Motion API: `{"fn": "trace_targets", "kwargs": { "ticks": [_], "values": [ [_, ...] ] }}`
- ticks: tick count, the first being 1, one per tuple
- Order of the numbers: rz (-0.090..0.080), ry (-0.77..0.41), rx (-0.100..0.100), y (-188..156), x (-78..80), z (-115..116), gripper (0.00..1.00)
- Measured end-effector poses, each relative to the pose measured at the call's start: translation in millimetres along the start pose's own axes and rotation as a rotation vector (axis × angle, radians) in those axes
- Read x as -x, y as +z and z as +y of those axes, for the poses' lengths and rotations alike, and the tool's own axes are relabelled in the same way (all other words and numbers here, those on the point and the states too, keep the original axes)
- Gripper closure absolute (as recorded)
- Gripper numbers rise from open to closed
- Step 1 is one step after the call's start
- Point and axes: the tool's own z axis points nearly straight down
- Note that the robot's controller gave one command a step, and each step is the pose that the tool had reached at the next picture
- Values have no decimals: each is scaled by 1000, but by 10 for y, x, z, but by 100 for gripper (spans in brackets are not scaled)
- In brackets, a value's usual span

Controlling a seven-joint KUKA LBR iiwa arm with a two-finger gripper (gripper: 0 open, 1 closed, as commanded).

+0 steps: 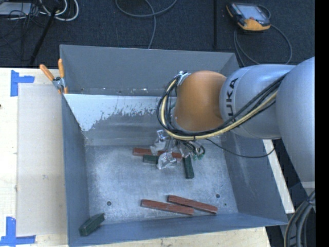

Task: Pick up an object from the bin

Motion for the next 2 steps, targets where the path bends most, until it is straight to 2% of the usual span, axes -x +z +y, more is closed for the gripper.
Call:
{"fn": "trace_targets", "kwargs": {
  "ticks": [1,2],
  "values": [
    [0,1,0,0,0,0,100],
    [36,-45,-1,-1100,-194,-241,100]
  ]
}}
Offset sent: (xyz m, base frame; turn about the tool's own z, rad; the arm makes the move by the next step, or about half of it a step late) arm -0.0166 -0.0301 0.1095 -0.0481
